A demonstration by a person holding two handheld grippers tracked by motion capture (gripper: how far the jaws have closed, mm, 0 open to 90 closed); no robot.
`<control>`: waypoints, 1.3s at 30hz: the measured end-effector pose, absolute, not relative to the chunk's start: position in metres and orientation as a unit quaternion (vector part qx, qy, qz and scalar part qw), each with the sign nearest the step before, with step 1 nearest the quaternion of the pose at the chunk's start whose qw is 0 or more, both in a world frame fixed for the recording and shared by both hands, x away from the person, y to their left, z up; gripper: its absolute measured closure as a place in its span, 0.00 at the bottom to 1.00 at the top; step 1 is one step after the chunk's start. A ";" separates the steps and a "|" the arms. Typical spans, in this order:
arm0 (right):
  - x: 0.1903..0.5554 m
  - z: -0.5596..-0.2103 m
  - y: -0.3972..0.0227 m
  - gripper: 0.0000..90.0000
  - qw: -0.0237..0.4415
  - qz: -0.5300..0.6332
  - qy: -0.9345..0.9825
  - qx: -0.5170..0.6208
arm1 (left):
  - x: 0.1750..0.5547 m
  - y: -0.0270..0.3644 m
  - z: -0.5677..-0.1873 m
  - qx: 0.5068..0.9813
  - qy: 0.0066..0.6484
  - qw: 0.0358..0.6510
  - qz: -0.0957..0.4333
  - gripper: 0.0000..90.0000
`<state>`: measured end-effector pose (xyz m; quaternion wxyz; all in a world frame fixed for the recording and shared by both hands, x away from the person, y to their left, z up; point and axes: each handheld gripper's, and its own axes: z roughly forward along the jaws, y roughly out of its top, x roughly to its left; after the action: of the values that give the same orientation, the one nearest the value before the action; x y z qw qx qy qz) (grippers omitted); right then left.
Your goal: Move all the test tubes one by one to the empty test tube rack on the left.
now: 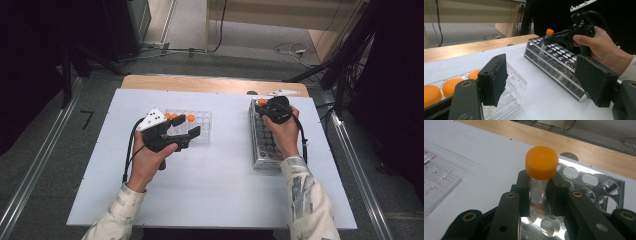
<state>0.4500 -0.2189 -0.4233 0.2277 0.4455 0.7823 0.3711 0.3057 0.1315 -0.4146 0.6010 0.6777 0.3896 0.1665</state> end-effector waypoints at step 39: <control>0.372 -0.377 -0.205 0.80 0.213 0.461 0.793 0.337 | 0.296 0.111 -0.415 0.691 0.378 0.593 0.166 0.26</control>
<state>0.3716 -0.2049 -0.3769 0.2132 0.3370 0.7928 0.4608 0.2960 0.1110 -0.4150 0.5933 0.6912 0.3777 0.1661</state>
